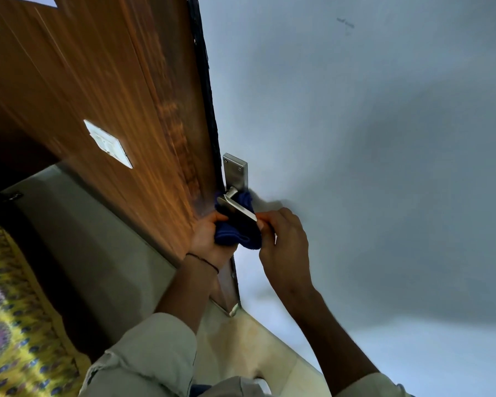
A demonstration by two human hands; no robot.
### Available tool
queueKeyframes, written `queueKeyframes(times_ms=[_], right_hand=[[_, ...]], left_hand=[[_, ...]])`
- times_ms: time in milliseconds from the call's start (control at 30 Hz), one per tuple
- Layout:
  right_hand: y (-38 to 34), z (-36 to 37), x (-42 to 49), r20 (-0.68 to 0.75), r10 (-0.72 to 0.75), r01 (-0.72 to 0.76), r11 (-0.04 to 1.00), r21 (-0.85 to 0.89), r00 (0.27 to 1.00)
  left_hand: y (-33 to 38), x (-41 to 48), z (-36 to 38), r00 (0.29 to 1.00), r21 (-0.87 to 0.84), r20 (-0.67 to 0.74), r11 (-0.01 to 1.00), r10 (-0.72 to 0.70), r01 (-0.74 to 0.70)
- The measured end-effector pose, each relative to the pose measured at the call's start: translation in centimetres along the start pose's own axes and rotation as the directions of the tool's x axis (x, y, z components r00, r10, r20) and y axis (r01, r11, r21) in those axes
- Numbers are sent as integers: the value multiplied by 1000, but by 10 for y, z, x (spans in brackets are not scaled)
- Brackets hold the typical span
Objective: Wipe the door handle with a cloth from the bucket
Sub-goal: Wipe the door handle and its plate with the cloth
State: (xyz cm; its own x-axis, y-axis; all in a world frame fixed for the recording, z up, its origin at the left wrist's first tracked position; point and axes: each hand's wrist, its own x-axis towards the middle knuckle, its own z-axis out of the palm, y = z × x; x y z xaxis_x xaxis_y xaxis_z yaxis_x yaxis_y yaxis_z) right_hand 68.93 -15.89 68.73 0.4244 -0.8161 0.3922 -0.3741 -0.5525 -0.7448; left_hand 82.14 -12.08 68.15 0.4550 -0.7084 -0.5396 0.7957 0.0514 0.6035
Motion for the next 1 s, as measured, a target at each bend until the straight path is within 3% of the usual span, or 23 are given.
queueKeyframes(times_ms=[233,300,367,533,600,667,800,900,1000], right_hand=[[1,0,2,-3,-24,24,1000,1,1000],[2,-1,1,-15,-31,31,999,-6,999],[2,-1,0,-29,-36,36,999,-10,999],[1,2,3,-55,-33,29,998,-64,998],[0,3,3,-55,-42,38,997,-67,998],[1,2,3,-43,-55,53,997,-58,998],[1,0,3,-23,-59,58,997,-49,998],[1,0,3,-29,-49,48,997,-54,998],[1,0,3,-35,-44,42,998,-57,998]], left_hand=[[-2,-13,8,992,-104,-95,992,-77,68],[2,-20,14,985,-143,-160,989,-58,35],[18,-20,8,955,-200,-295,976,28,-90],[55,-12,-37,923,90,-272,962,271,-256],[45,-16,-37,803,321,-338,862,490,-391],[32,-26,-24,710,479,-270,730,650,-487],[9,-23,-4,686,711,-111,540,719,-450],[-12,-12,12,640,907,109,188,761,-377],[-24,-4,6,633,953,164,44,756,-300]])
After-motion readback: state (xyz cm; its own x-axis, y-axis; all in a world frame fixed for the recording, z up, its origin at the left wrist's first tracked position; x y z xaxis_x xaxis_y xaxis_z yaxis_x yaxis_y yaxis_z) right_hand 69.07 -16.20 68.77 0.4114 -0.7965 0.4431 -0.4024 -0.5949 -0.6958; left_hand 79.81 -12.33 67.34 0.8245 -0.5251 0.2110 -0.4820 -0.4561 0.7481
